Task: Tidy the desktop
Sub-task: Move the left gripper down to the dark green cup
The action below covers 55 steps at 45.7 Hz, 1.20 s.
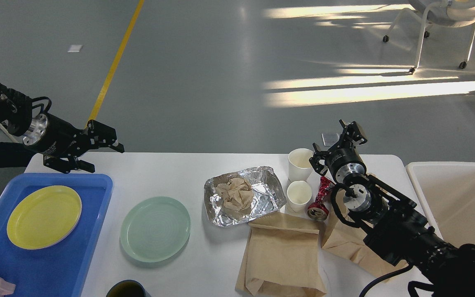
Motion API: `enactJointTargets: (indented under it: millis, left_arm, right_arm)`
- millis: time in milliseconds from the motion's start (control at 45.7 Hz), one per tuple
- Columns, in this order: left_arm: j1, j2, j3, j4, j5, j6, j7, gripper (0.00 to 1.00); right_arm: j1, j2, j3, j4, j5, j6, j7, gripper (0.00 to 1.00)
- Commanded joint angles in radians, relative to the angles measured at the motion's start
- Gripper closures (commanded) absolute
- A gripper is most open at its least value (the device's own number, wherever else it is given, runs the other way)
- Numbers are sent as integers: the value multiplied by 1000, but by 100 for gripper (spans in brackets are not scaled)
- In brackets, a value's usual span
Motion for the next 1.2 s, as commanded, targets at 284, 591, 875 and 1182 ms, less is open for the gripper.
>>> enactJointTargets:
  millis: [284, 591, 875, 1182]
  left_arm:
    - [-106, -157, 194, -62, 34, 0, 20, 3]
    - [-109, -259, 324, -186, 36, 0, 20, 3]
    - [-112, -305, 329, -305, 63, 0, 54, 3]
    - [-115, -372, 323, -446, 69, 0, 160, 3]
  right_arm:
    - [0, 0, 0, 0, 0, 0, 0, 0]
    - [-1, 0, 0, -1, 0, 0, 0, 0]
    - [0, 0, 0, -1, 0, 0, 0, 0]
    - [-1, 0, 0, -1, 0, 0, 0, 0]
